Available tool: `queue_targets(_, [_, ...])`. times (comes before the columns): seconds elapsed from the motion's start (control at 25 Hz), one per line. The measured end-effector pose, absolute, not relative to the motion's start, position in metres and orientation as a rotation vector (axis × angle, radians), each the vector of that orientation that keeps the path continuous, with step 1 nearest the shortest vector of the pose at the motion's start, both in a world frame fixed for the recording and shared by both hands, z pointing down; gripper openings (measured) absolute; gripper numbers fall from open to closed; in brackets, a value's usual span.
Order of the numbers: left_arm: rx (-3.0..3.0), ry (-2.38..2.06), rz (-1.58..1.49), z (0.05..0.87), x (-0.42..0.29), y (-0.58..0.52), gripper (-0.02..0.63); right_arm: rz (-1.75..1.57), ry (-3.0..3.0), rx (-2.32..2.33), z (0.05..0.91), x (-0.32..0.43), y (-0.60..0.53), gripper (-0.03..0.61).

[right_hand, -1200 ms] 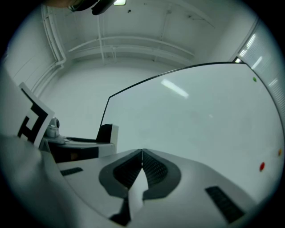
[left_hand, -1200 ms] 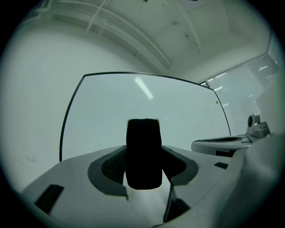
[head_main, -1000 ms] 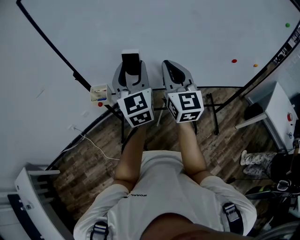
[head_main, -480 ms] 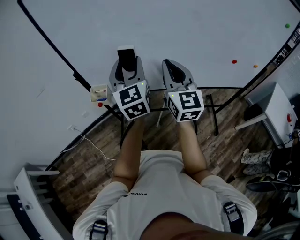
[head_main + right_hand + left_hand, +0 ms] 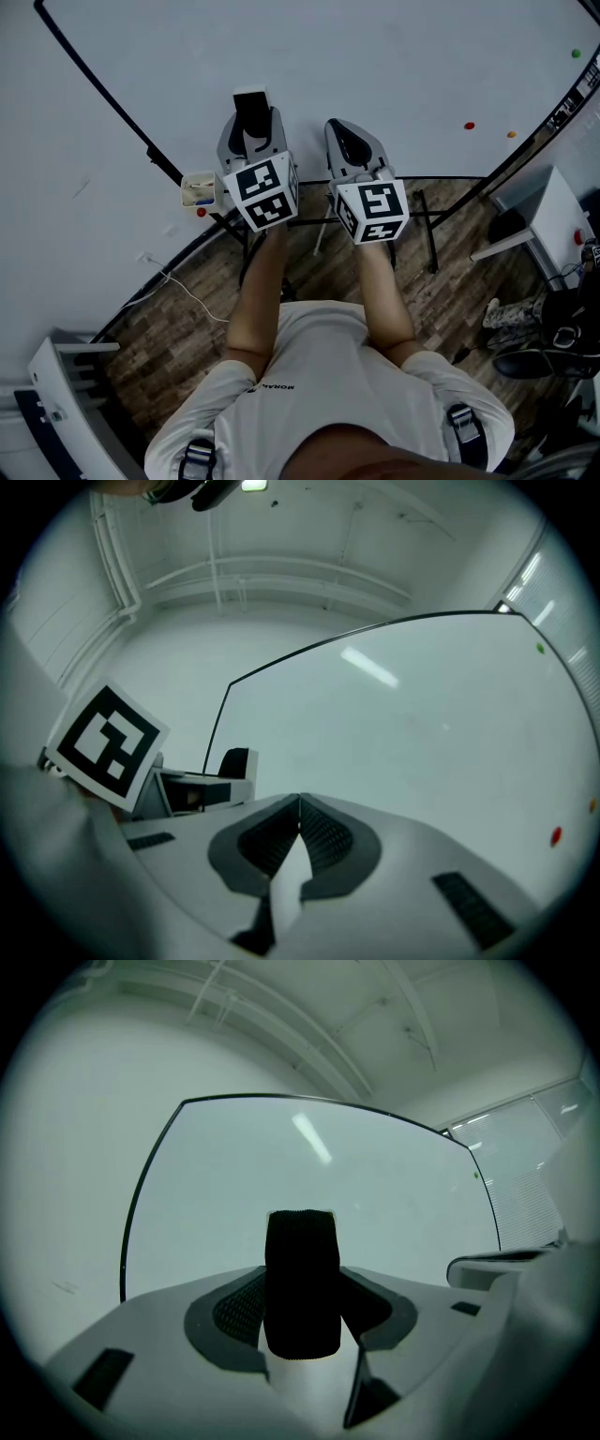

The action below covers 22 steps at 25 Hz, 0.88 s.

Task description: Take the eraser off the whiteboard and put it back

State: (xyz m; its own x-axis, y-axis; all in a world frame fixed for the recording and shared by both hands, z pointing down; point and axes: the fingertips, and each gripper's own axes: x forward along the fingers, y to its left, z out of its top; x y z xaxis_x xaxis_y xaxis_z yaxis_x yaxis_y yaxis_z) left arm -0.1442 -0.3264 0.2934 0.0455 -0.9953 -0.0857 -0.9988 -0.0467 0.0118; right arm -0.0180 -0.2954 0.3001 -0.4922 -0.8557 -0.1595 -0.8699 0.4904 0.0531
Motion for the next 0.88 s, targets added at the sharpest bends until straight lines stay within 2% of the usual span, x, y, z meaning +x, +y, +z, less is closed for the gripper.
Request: queue_targets(0.88, [-2.214,2.180,0.078,0.293,-0.161,-0.356,0.221,0.192,2.601,-1.530,0.299,-0.018,-0.303,0.014])
